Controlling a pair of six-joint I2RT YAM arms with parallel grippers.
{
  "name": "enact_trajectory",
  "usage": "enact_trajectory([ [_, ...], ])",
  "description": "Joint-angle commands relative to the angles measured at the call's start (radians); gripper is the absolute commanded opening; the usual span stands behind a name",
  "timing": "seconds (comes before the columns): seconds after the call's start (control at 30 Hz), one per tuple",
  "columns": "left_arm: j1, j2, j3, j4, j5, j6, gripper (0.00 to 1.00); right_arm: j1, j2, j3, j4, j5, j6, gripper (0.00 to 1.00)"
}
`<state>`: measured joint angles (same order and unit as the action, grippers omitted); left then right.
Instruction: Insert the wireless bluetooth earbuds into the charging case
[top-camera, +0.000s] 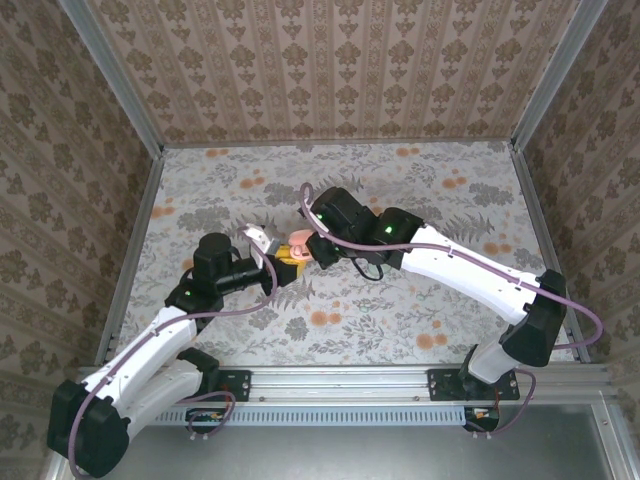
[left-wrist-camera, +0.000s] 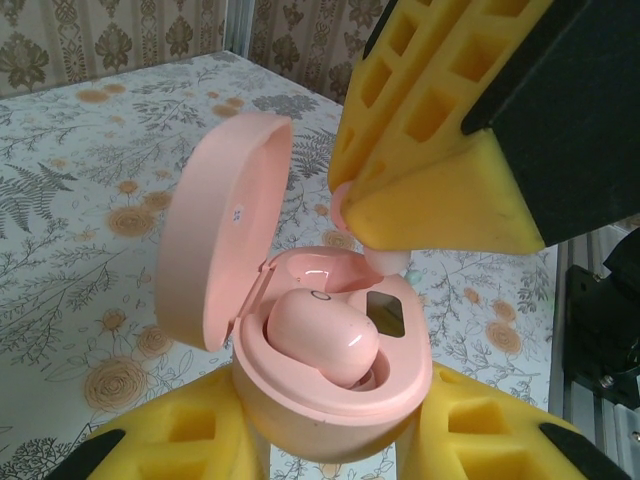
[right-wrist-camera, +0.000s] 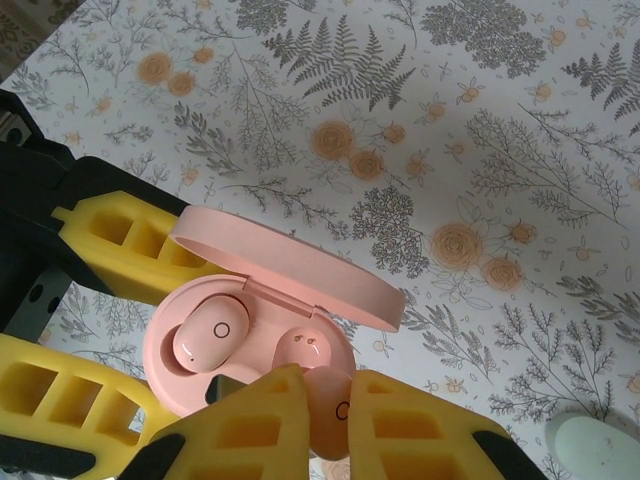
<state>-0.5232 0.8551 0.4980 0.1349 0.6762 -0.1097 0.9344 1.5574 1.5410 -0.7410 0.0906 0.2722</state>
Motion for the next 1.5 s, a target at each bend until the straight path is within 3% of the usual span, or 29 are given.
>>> enact_trajectory([
  [0.0,-0.008,-0.012,0.033,0.022,0.005,-0.005,0.0,0.009,0.021,0.019,-0.008,-0.02,0.017,0.12],
  [1.03,-0.008,-0.012,0.038,0.012,0.001,0.0,0.0,0.014,0.046,0.023,-0.01,0.006,0.024,0.13],
  [1.47,-0.008,-0.009,0.037,0.019,-0.005,-0.002,0.0,0.021,0.048,0.019,-0.017,-0.023,0.034,0.19],
])
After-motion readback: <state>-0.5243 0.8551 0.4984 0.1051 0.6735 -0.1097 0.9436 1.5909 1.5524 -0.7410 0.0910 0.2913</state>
